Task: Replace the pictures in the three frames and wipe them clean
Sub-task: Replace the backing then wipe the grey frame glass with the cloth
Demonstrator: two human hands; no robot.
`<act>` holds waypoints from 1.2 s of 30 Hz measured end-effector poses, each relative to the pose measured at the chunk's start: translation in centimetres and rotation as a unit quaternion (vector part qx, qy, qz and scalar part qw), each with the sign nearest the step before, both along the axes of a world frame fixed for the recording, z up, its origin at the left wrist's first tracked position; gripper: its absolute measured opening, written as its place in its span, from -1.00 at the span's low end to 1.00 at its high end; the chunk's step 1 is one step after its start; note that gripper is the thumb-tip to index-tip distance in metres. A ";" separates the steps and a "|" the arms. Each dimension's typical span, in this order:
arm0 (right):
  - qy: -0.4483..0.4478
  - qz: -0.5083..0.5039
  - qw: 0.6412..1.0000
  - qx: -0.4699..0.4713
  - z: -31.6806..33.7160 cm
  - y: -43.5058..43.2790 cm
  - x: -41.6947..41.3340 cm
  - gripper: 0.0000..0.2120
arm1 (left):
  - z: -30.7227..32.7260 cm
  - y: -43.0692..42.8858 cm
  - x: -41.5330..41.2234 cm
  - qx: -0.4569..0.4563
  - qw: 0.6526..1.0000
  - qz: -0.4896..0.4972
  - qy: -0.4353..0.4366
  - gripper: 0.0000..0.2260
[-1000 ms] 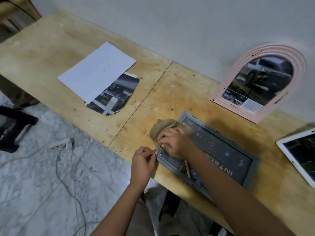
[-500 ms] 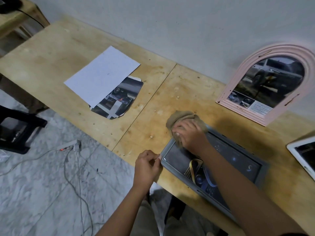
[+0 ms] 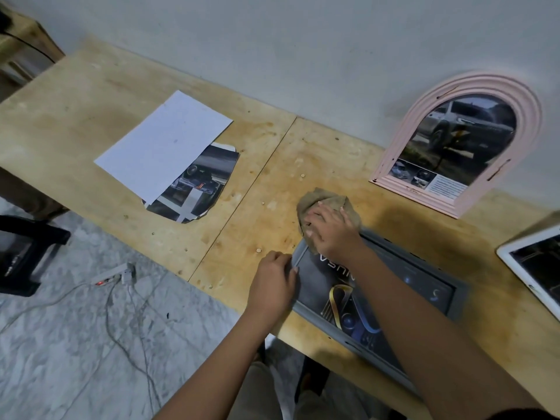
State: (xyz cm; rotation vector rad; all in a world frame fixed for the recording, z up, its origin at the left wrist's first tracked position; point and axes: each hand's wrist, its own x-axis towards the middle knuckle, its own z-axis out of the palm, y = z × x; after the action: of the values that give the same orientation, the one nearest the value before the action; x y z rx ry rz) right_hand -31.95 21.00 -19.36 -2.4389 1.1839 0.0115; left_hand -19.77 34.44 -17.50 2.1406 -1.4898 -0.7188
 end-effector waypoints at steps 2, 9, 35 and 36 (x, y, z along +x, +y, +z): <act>0.005 0.003 1.000 0.007 0.1 -0.1 0.1 -0.66 | -0.4 -0.7 -0.4 -0.015 1.000 -0.002 -0.004 -0.78; -0.037 0.013 0.999 0.000 0.1 -0.6 -0.3 -0.59 | -2.7 0.4 -0.6 -0.089 0.994 -0.034 0.049 -0.63; -0.242 -0.189 0.952 0.005 -0.5 -1.4 -0.6 -0.65 | -5.0 0.4 -1.0 -0.109 0.993 -0.050 0.012 -0.58; -0.245 -0.194 0.950 0.002 -0.5 -1.4 -0.7 -0.65 | -5.0 0.4 -1.0 -0.109 0.993 -0.050 0.010 -0.58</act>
State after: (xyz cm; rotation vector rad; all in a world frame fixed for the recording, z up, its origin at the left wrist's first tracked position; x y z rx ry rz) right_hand -32.68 19.64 -19.85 -1.9880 1.3830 -0.6651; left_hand -20.73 34.80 -22.53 1.9028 -1.5960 -0.5795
